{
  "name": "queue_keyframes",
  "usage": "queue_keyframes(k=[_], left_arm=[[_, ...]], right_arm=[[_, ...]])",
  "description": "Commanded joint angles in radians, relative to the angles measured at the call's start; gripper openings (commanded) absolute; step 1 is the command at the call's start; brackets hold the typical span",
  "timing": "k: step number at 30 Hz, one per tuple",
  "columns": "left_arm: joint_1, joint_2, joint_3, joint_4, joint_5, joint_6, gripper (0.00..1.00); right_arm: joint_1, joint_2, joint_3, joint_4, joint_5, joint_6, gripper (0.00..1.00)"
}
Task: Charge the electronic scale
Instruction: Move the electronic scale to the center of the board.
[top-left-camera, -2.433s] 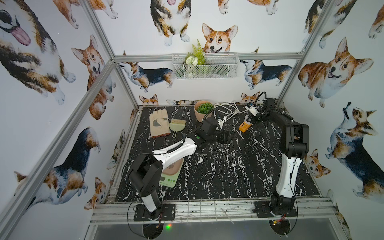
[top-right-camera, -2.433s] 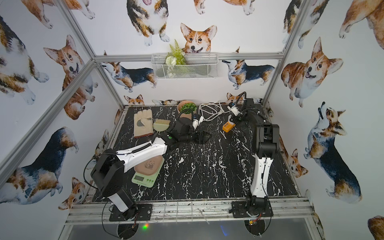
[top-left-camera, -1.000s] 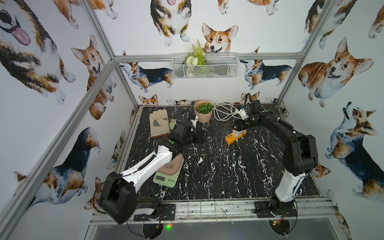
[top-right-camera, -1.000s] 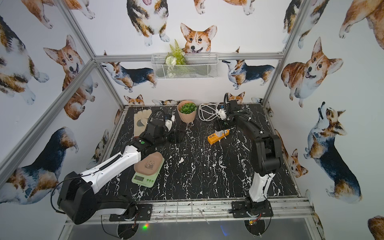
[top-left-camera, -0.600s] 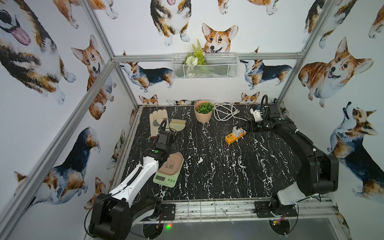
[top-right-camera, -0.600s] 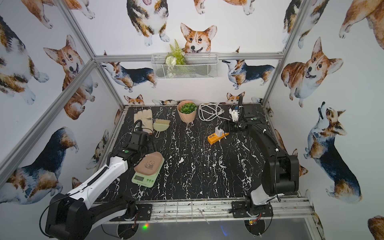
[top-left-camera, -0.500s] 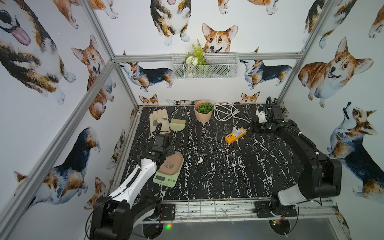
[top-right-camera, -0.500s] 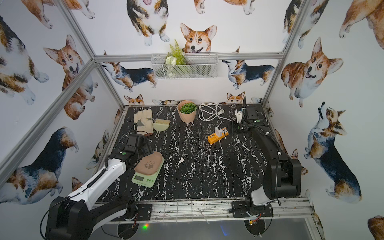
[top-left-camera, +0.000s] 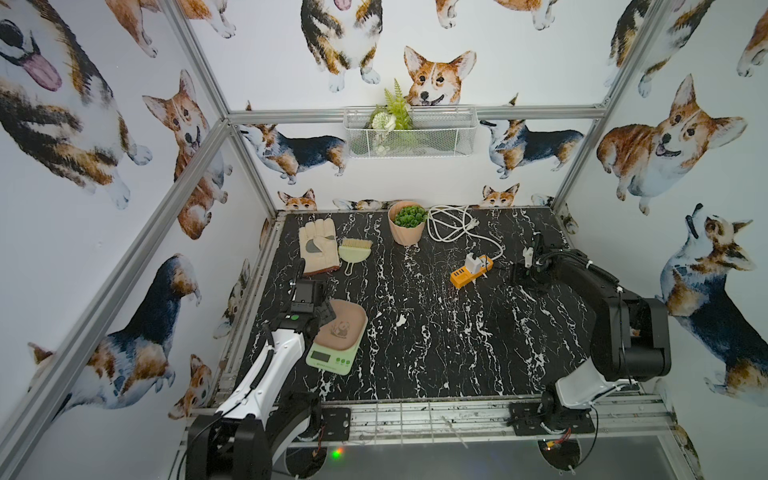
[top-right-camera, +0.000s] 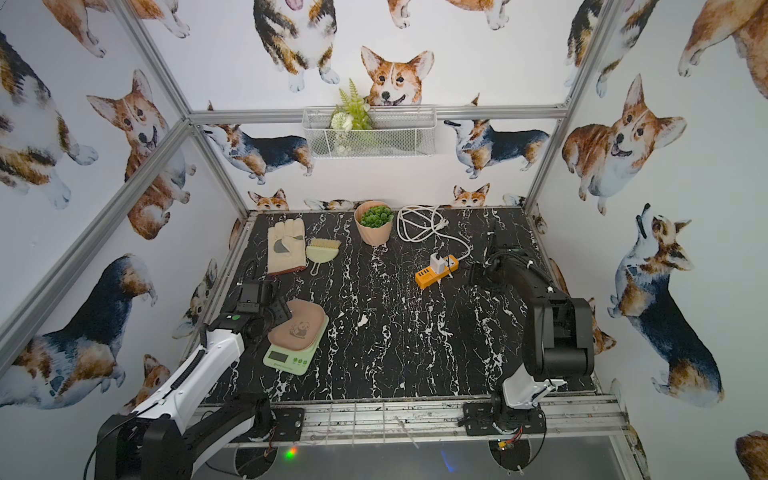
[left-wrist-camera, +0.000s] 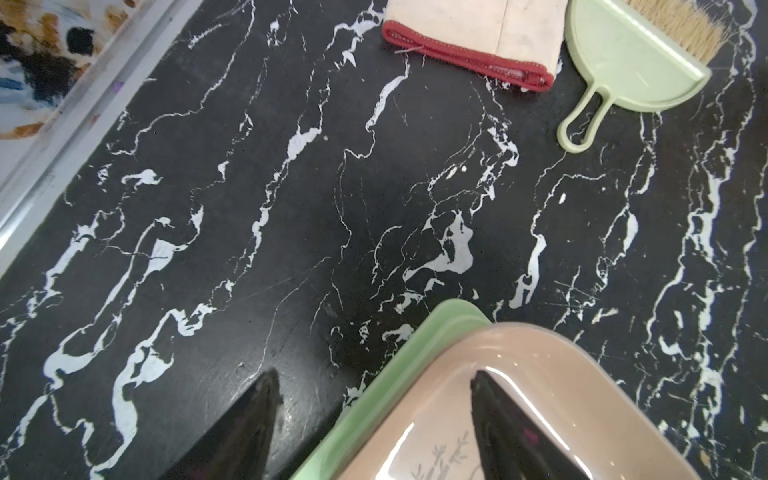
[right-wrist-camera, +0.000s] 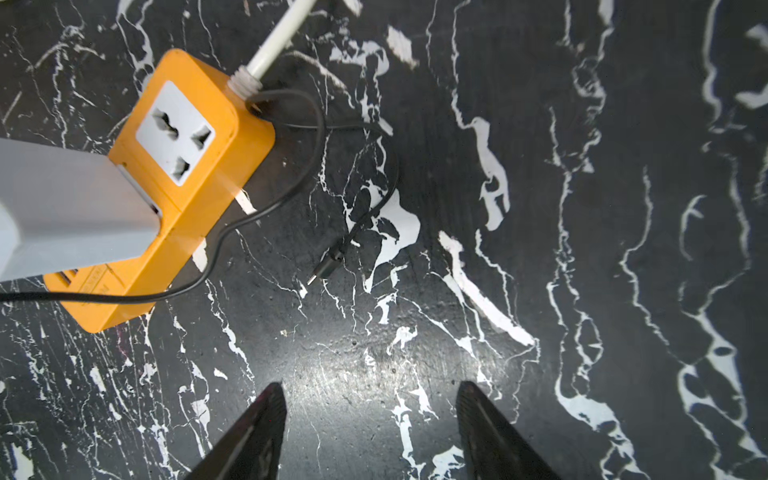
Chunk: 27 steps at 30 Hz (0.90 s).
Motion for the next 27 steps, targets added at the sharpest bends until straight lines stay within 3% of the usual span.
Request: queue_keyframes(k=[1,9,12,17,27], left_arm=[[0.001,0.004,0.004,-0.026,0.067,0.028,0.7],[0.0,0.036,-0.002,-0.028,0.16,0.06,0.59],[0.0,0.057,0.007,-0.025,0.185,0.064,0.51],[-0.019,0.08,0.009,0.009,0.219,0.026,0.34],[-0.224,0.203,0.093,0.076,0.143,-0.128,0.29]], right_arm=[[-0.01,0.044,0.01,-0.011,-0.045,0.029,0.64],[-0.01,0.15,0.077,0.012,-0.105,0.042,0.57],[-0.011,0.199,0.118,0.003,-0.132,0.063,0.52],[-0.01,0.248,0.167,-0.001,-0.07,0.117,0.5],[-0.01,0.331,0.233,-0.012,-0.012,0.171,0.44]])
